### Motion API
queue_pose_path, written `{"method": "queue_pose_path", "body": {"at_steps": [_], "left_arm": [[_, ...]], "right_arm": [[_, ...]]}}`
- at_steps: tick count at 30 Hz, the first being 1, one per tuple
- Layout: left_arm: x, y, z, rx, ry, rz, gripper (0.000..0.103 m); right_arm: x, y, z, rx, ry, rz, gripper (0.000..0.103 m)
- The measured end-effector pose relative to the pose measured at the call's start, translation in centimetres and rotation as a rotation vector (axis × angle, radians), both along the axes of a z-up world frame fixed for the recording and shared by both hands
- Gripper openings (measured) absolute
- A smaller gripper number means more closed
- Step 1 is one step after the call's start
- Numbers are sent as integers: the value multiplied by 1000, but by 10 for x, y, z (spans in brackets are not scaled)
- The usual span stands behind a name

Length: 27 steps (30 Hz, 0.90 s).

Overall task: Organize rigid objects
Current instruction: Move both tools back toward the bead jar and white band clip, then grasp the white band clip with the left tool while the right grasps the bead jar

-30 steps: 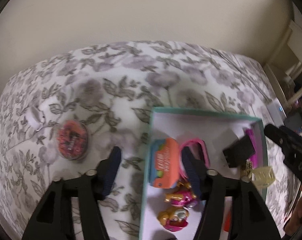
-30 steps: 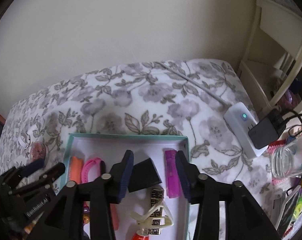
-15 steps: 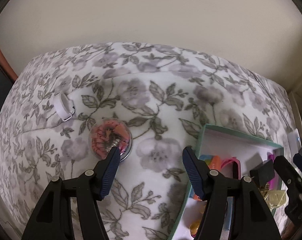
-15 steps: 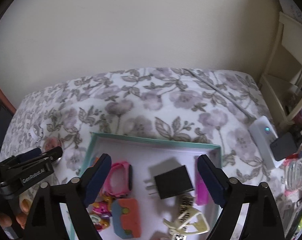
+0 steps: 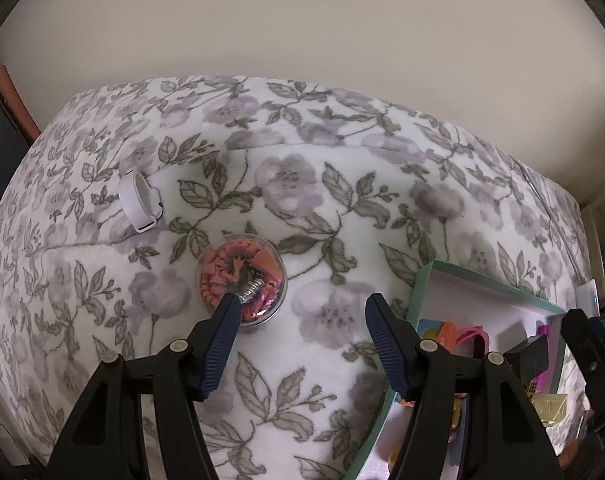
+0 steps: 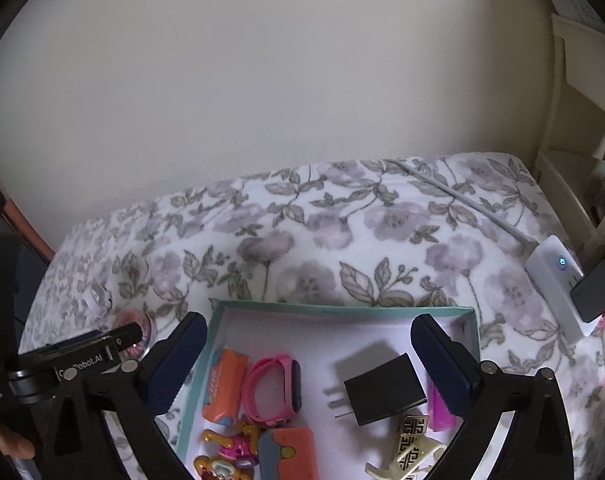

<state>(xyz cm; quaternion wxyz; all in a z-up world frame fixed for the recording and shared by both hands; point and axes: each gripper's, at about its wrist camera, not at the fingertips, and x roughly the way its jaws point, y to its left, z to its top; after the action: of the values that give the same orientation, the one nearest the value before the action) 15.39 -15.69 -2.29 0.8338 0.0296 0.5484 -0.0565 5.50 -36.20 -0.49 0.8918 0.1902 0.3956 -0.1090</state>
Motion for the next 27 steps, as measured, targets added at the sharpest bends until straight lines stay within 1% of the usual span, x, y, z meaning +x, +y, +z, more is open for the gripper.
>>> {"method": "queue_pose_path", "body": {"at_steps": [5, 9, 13, 19, 24, 27], "left_arm": [[3, 8, 2, -6, -1, 17, 66], [8, 20, 6, 8, -16, 47, 66], [16, 41, 12, 30, -33, 96, 66], [28, 86, 14, 68, -45, 193, 66], [35, 129, 12, 63, -39, 279, 66], [37, 153, 10, 45, -30, 323, 66]], "right_arm": [[-1, 6, 1, -29, -6, -5, 103], [2, 16, 1, -17, -3, 18, 103], [10, 35, 1, -3, -1, 52, 103], [27, 79, -5, -8, 20, 144, 103], [41, 116, -13, 13, 35, 220, 103], [48, 137, -16, 14, 42, 254, 103]]}}
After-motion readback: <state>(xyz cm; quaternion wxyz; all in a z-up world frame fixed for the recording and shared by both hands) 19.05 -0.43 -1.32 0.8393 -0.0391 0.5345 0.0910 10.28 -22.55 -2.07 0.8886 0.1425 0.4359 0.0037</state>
